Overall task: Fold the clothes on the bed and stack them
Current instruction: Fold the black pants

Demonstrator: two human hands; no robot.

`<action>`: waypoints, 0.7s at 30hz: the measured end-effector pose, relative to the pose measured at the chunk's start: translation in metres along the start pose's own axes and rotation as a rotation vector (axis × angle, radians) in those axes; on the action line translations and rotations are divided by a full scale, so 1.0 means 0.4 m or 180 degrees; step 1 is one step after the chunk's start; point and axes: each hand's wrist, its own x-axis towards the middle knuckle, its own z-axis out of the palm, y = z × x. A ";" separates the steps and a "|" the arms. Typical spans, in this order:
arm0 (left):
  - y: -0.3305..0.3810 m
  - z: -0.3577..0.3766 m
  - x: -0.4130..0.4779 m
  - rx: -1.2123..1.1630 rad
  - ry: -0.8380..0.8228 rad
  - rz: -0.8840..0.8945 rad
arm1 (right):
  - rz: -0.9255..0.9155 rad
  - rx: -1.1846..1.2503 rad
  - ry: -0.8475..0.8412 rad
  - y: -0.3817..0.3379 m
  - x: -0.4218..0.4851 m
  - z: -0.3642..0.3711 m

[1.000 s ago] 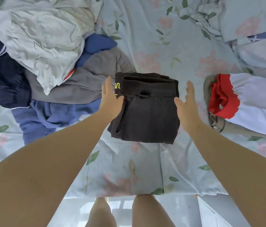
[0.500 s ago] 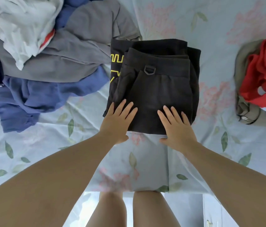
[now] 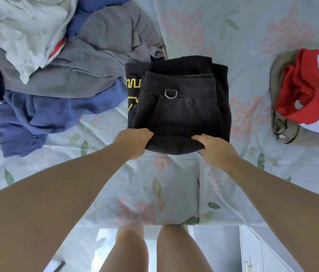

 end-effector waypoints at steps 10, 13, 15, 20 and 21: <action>-0.026 -0.060 -0.162 -0.1561 -0.2187 0.0158 | 0.0176 0.0677 -0.2178 -0.051 -0.149 -0.104; -0.064 -0.099 -0.149 -0.2490 -0.1473 -0.0169 | 0.0230 0.0791 -0.1443 -0.041 -0.115 -0.150; -0.086 -0.119 -0.126 -0.3138 -0.0671 -0.0563 | 0.0186 0.0722 -0.0552 -0.033 -0.083 -0.175; -0.099 -0.082 -0.063 -0.3364 0.1060 -0.1340 | 0.0090 -0.0198 0.1245 -0.054 -0.002 -0.164; -0.096 -0.063 -0.057 -0.3233 0.1347 -0.1523 | 0.0151 -0.0422 0.1505 -0.058 0.014 -0.150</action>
